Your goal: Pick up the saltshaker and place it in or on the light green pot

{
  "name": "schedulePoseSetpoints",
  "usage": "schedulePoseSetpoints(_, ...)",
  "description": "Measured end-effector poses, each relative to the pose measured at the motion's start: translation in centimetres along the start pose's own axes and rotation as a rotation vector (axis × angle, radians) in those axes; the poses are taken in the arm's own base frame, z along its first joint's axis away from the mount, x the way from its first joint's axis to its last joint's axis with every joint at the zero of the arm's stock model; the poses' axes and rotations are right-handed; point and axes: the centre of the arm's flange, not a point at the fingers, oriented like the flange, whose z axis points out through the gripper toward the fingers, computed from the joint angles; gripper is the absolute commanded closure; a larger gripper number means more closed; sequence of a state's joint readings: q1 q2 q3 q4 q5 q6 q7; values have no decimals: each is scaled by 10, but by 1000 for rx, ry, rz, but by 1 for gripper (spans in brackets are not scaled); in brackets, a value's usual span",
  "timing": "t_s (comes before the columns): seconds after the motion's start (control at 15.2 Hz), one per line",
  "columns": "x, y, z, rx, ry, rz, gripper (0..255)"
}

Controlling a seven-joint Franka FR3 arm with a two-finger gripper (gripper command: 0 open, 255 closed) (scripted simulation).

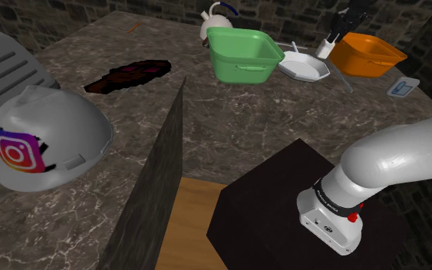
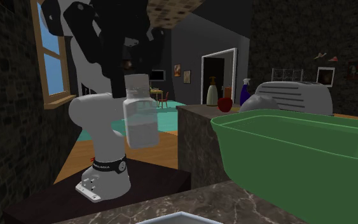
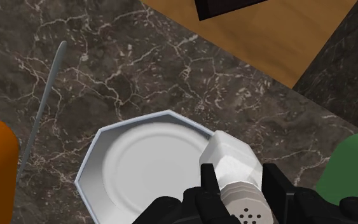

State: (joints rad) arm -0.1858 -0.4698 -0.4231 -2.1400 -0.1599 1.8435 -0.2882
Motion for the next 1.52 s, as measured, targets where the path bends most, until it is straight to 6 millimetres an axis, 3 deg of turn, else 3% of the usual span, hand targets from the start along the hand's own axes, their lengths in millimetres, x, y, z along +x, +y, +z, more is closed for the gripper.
schedulePoseSetpoints(0.92, 10, 1, -71, 0, 0, 0, 255)
schedulePoseSetpoints(1.19, 32, -32, -77, 0, 0, -1, 255)
schedulePoseSetpoints(1.52, 66, -91, -80, 0, -1, -2, 255)
